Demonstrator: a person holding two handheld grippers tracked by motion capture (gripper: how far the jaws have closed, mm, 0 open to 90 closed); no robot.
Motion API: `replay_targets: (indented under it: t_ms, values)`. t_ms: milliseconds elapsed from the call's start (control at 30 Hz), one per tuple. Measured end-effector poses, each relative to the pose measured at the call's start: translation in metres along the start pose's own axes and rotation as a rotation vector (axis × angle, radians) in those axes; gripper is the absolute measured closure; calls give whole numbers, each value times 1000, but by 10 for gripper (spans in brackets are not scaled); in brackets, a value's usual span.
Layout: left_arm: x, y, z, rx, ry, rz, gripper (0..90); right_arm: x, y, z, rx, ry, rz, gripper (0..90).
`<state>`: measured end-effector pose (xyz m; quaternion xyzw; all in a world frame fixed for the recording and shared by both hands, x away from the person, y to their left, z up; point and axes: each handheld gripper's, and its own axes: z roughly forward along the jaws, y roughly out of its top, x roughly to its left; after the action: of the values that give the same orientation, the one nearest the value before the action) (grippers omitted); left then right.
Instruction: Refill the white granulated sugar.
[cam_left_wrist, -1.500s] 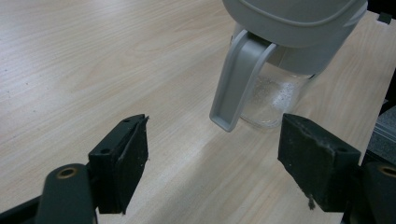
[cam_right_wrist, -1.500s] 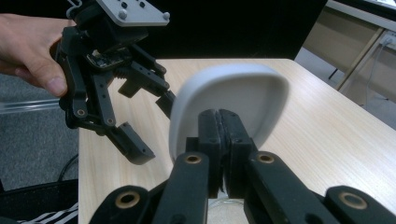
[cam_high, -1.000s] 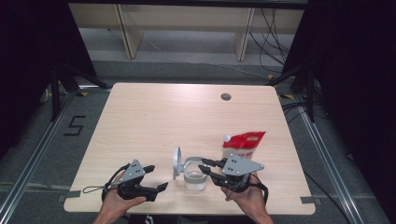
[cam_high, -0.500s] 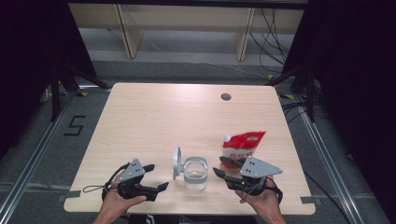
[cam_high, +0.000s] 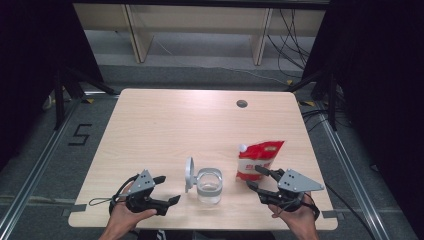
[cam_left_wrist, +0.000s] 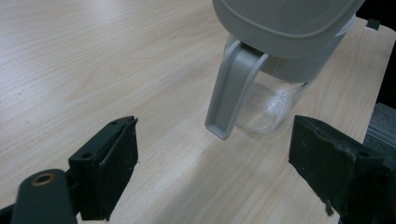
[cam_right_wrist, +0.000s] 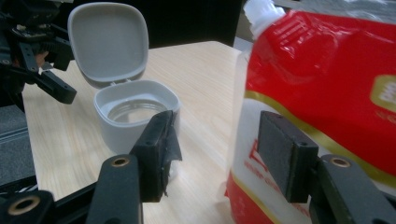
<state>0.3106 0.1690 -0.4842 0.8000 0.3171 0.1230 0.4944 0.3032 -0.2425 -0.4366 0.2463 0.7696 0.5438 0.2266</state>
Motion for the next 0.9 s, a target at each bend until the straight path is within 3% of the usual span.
replay_targets:
  t_ms: [67,100,133,233,333,367,400,433,467,533,567,633,667,700,833,900]
  values:
    - [0,0,0,0,-1,-2,154,-1,-1,-2,-9,-17,-2,474]
    - [-1,-2,1,-2,-5,-25,154,-3,-4,-6,-12,-27,3,474]
    - [-2,-2,1,-7,-5,-29,154,-3,-5,-9,-2,-30,27,474]
    - [-1,-2,1,-5,-3,-24,154,-6,-6,-13,1,-39,13,473]
    - [0,0,2,-7,0,-6,153,-15,-13,-23,24,-70,50,442]
    - [1,0,2,1,-2,7,154,-20,-15,-25,7,-86,23,418]
    - [1,-1,2,-1,-3,5,154,-22,-18,-27,27,-63,72,391]
    - [-1,-2,2,-3,-1,-19,154,-24,-21,-29,33,-78,70,386]
    - [-1,-2,2,0,-1,-12,153,-26,-24,-30,39,-81,87,372]
    - [-1,-2,2,2,0,-13,154,-30,-26,-32,27,-90,76,346]
    - [-1,-3,2,1,1,-15,154,-35,-30,-35,49,-109,111,311]
    - [-1,-3,2,-1,1,-18,154,-38,-32,-35,41,-117,95,296]
    - [-1,-3,2,-1,2,-16,154,-41,-34,-36,48,-118,129,269]
    - [-1,-3,2,-2,2,-17,154,-49,-38,-35,47,-125,103,252]
    - [-1,-3,3,2,2,-15,154,-60,-44,-31,54,-101,138,193]
    - [-1,-3,5,0,-2,-14,154,-67,-46,-25,48,-91,125,178]
